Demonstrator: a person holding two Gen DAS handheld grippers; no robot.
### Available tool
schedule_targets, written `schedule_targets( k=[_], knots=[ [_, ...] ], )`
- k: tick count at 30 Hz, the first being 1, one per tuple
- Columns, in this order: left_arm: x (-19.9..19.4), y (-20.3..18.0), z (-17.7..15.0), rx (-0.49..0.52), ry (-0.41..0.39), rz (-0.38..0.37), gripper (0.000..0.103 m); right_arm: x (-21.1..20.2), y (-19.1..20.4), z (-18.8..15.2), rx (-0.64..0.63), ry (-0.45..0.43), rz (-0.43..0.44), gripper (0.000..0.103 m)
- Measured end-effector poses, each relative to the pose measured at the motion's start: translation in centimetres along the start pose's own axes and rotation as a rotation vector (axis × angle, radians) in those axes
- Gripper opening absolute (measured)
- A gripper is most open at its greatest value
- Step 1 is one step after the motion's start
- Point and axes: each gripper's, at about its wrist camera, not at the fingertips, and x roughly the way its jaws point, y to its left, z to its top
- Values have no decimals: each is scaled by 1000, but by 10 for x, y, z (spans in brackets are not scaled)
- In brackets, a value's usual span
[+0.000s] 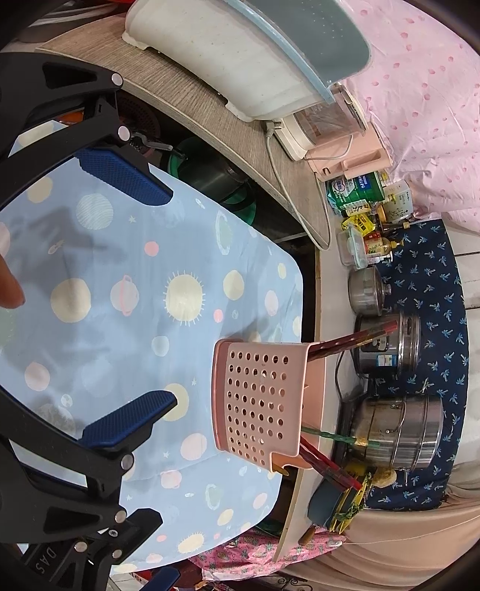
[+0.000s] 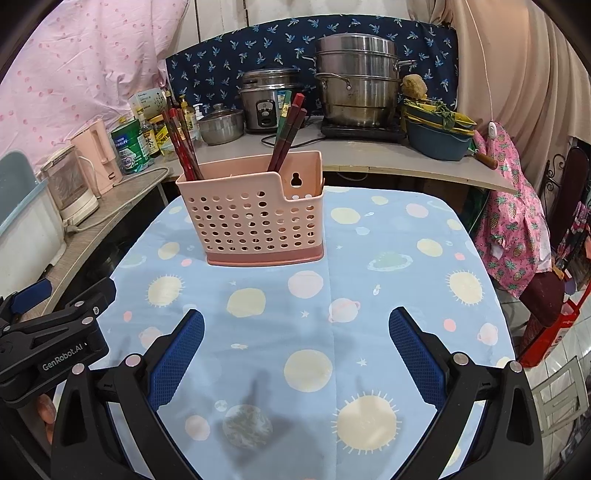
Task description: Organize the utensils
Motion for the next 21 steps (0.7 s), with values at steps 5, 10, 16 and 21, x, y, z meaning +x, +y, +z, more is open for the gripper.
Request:
schedule_targets(
  k=[5, 10, 16, 21],
  knots=[
    [5, 0, 1, -3, 7, 0, 96, 3, 0, 2, 0, 4, 0, 97],
    [10, 0, 2, -10, 17, -1, 96, 5, 0, 3, 1, 5, 1, 97],
    [14, 0, 3, -13, 25, -2, 96, 8, 1, 4, -1, 10, 0, 97],
    [16, -1, 4, -11, 29, -4, 96, 13, 2, 6, 0, 18, 1, 97]
  ],
)
